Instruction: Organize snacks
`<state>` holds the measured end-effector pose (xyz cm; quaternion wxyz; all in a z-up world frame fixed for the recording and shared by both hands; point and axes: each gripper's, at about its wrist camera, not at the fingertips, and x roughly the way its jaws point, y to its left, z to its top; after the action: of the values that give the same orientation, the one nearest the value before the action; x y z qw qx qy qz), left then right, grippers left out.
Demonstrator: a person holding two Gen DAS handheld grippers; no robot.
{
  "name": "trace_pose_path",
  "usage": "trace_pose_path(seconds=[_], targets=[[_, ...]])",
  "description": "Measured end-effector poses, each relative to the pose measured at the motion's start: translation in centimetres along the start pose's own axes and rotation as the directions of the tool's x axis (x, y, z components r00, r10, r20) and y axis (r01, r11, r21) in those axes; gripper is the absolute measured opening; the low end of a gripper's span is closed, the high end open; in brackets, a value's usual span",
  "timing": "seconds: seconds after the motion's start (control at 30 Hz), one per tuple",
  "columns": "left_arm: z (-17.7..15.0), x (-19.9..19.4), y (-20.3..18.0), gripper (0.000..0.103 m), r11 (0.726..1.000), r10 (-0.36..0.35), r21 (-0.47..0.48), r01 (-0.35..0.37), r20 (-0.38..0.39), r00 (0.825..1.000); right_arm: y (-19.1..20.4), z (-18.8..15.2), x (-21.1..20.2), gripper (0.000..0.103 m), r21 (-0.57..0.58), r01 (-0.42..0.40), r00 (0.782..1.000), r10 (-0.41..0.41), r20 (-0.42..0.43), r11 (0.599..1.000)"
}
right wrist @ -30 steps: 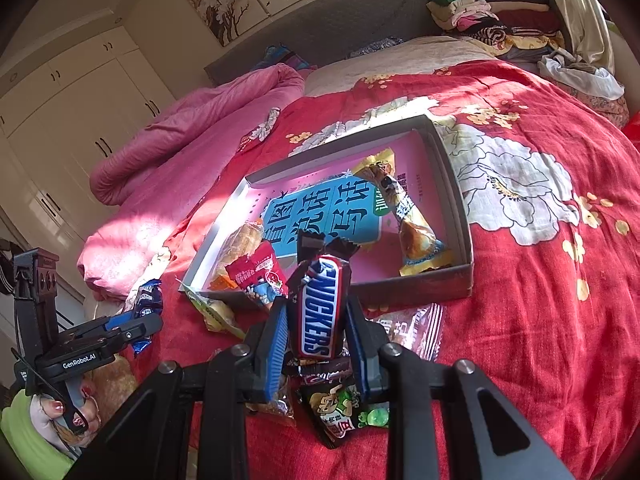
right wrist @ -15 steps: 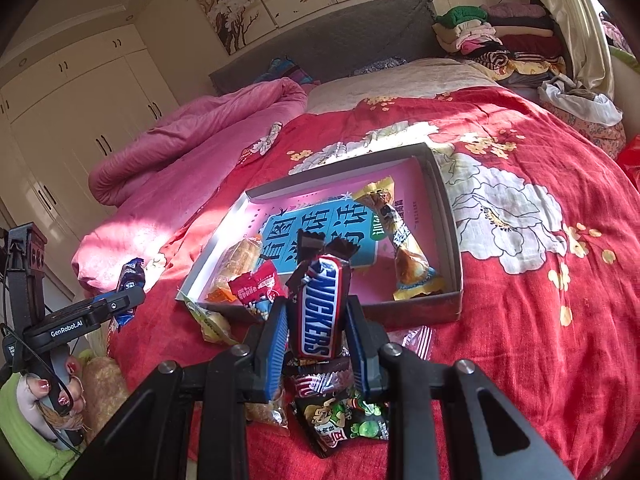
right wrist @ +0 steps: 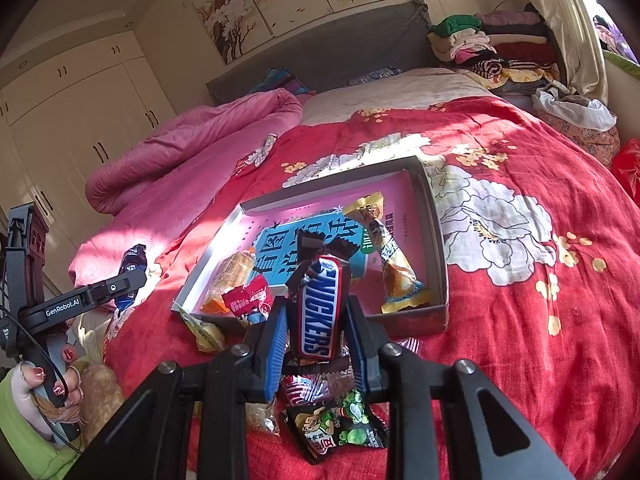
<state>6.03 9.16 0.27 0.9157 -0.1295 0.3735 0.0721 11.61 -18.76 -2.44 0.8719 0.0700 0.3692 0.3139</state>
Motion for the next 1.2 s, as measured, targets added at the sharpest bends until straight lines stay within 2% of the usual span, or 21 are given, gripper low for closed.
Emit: trace_pose_path(seconds=[0.5,0.63,0.87,1.07,1.2], targets=[[1.6,1.9,-1.6,0.056,0.998,-0.062,0.000,0.062,-0.014,0.998,-0.7,0.7,-0.7,0.029,0.003,0.037,0.999,-0.037,0.039,0.999],[2.0,2.5,-1.5,0.056,0.998,-0.058,-0.004,0.058,-0.006,0.998,-1.1,0.8,-0.6,0.029,0.012,0.044,0.998,-0.044,0.043,0.999],[2.6,4.4,0.7,0.056,0.997,-0.033,-0.074,0.032,-0.014,0.999,-1.3,0.9,-0.6,0.029,0.016,0.052,0.997,-0.053,0.049,0.999],[2.0,6.3,2.4,0.056,0.985,-0.081,-0.158,0.073,-0.043,0.996,-1.5,0.9,-0.4,0.029,0.019,0.055,0.997,-0.056,0.045,0.998],[1.7,7.0,2.6,0.056,0.983,-0.081,-0.171,0.071,-0.055,0.995,-1.5,0.9,-0.1,0.029,0.016,0.057,0.998,-0.057,0.038,0.998]])
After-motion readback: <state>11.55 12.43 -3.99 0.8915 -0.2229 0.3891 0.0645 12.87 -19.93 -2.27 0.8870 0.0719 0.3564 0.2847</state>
